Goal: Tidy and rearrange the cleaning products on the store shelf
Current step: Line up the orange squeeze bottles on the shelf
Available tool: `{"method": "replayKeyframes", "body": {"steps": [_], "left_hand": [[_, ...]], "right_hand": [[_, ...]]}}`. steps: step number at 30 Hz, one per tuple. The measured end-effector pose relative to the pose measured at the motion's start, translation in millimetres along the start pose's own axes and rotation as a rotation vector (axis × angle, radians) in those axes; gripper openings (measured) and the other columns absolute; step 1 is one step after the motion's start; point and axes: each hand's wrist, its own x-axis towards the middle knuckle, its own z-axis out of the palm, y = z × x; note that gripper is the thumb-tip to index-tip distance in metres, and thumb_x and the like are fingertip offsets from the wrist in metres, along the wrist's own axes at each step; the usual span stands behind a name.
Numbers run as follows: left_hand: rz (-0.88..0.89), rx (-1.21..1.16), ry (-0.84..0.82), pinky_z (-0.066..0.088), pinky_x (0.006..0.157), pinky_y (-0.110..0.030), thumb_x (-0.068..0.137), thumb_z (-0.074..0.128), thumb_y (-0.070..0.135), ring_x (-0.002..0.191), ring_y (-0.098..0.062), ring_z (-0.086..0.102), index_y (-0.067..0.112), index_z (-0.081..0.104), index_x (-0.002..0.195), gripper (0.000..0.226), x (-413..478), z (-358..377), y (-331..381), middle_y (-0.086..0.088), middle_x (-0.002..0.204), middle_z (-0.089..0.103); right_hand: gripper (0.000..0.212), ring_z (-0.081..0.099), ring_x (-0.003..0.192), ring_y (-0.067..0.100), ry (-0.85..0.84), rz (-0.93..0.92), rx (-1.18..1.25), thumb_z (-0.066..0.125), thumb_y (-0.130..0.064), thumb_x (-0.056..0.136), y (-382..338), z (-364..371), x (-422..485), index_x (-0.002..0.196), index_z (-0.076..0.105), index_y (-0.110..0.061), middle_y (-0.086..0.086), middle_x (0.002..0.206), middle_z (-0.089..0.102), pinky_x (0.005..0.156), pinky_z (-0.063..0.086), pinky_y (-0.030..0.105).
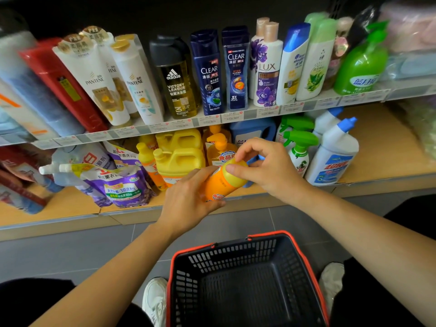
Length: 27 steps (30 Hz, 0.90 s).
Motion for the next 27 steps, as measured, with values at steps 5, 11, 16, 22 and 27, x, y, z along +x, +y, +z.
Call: {"method": "replayKeyframes", "body": {"steps": [5, 11, 16, 22, 27], "left_hand": [[-0.014, -0.080, 0.006, 0.052, 0.075, -0.033, 0.069, 0.088, 0.049, 0.105, -0.014, 0.063, 0.037, 0.052, 0.134, 0.076, 0, -3, -1, 0.013, 0.121, 0.066], [-0.165, -0.439, -0.032, 0.060, 0.080, -0.041, 0.066, 0.093, 0.036, 0.099, -0.009, 0.068, 0.030, 0.048, 0.123, 0.073, 2, -6, 0, 0.010, 0.113, 0.068], [-0.264, -0.672, -0.056, 0.060, 0.079, -0.027, 0.065, 0.091, 0.028, 0.098, -0.015, 0.073, 0.023, 0.051, 0.124, 0.072, 4, -7, 4, -0.001, 0.111, 0.073], [-0.288, -0.829, -0.092, 0.060, 0.083, -0.029, 0.069, 0.086, 0.022, 0.102, -0.018, 0.073, 0.017, 0.051, 0.127, 0.068, 5, -11, 11, 0.001, 0.113, 0.075], [-0.276, -0.845, -0.083, 0.058, 0.091, -0.042, 0.074, 0.085, 0.020, 0.104, -0.021, 0.072, 0.019, 0.053, 0.126, 0.061, 6, -14, 14, 0.000, 0.113, 0.076]], "right_hand": [[0.005, 0.067, 0.073, 0.006, -0.007, 0.034, 0.085, 0.075, -0.009, 0.087, 1, -3, 4, 0.089, 0.072, -0.013, -0.012, 0.079, 0.069, 0.062, 0.050, 0.014], [0.021, 0.070, 0.102, 0.011, -0.008, 0.007, 0.122, 0.066, -0.003, 0.091, 2, -5, 7, 0.101, 0.075, -0.019, -0.001, 0.103, 0.076, 0.086, 0.056, 0.025], [0.028, 0.069, 0.106, 0.014, -0.027, 0.008, 0.179, 0.067, 0.000, 0.090, 1, -2, 5, 0.111, 0.072, -0.020, -0.001, 0.110, 0.074, 0.092, 0.056, 0.030], [0.031, 0.074, 0.087, 0.011, 0.074, -0.010, 0.170, 0.077, -0.004, 0.083, -1, -2, 3, 0.110, 0.073, -0.018, -0.009, 0.090, 0.077, 0.079, 0.057, 0.022], [0.019, 0.072, 0.080, 0.004, 0.085, 0.004, 0.077, 0.080, -0.009, 0.080, 3, -7, 5, 0.088, 0.076, -0.026, -0.013, 0.081, 0.076, 0.073, 0.055, 0.017]]}}
